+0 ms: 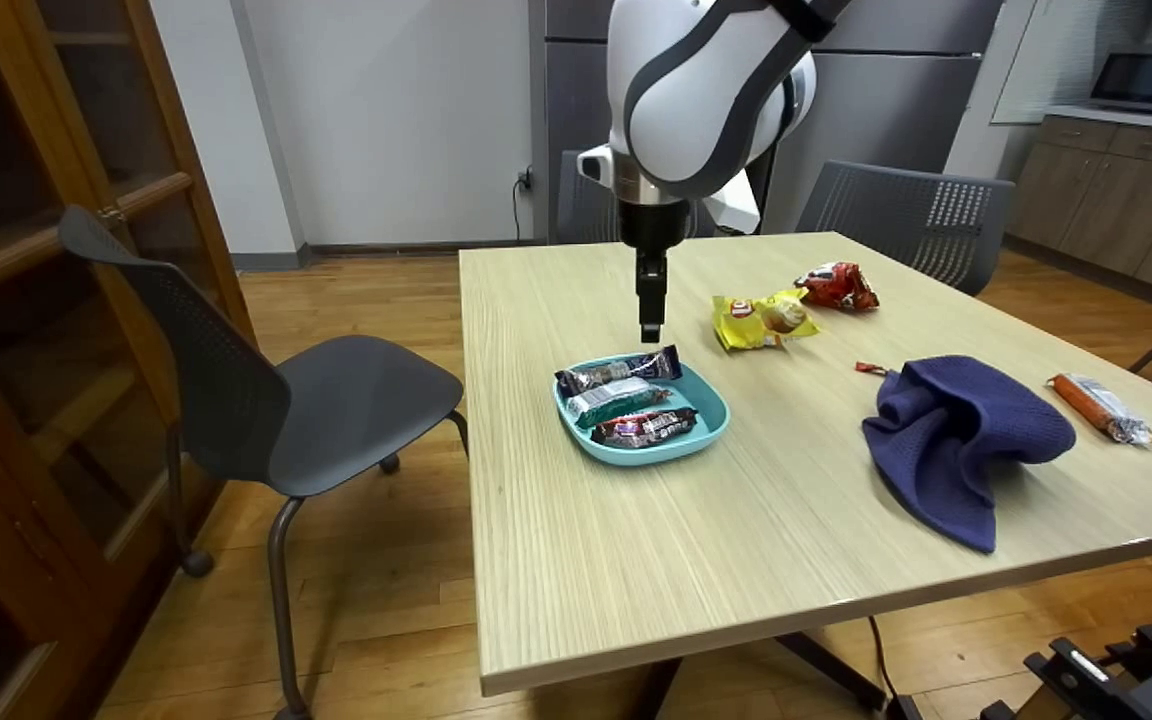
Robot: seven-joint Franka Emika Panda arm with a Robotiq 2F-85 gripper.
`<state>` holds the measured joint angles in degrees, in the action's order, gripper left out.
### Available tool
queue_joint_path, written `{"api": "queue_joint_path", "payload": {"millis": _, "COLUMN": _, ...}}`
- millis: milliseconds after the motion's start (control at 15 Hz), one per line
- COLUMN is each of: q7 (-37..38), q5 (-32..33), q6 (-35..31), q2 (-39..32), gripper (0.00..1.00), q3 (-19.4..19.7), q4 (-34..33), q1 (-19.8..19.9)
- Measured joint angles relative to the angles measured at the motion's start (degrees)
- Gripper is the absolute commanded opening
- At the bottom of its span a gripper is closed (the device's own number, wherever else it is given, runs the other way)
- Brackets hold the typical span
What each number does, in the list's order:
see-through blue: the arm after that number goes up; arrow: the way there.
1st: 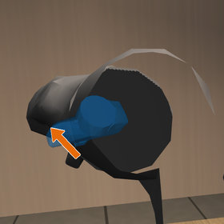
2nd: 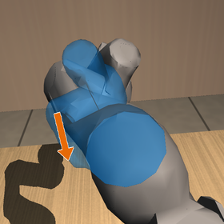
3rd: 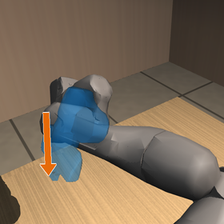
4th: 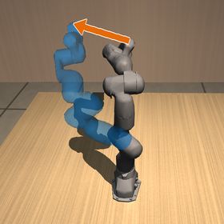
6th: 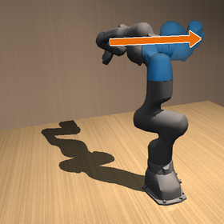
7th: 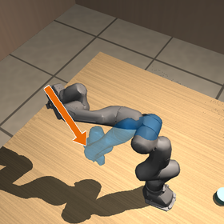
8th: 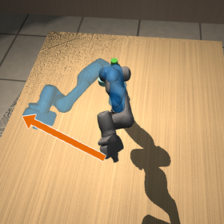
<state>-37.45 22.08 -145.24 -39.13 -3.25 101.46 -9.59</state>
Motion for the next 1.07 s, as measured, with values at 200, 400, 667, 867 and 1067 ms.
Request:
{"api": "queue_joint_path", "payload": {"millis": 200, "q7": 5.5, "q5": -1.4, "q6": 2.6, "q2": 4.5, "gripper": 1.00, "q3": 0.9, "q4": 2.7, "q1": 1.7}}
{"api": "queue_joint_path", "payload": {"millis": 400, "q7": 8.6, "q5": -4.7, "q6": 4.3, "q2": 9.4, "gripper": 1.00, "q3": 0.9, "q4": 6.4, "q1": 5.0}}
{"api": "queue_joint_path", "payload": {"millis": 667, "q7": 9.7, "q5": -11.3, "q6": 6.1, "q2": 14.6, "gripper": 1.00, "q3": 1.1, "q4": 10.5, "q1": 10.7}}
{"api": "queue_joint_path", "payload": {"millis": 867, "q7": 9.9, "q5": -16.5, "q6": 6.4, "q2": 16.9, "gripper": 1.00, "q3": 2.1, "q4": 12.8, "q1": 15.1}}
{"api": "queue_joint_path", "payload": {"millis": 1067, "q7": 9.8, "q5": -20.4, "q6": 6.4, "q2": 18.4, "gripper": 1.00, "q3": 3.8, "q4": 14.8, "q1": 19.1}}
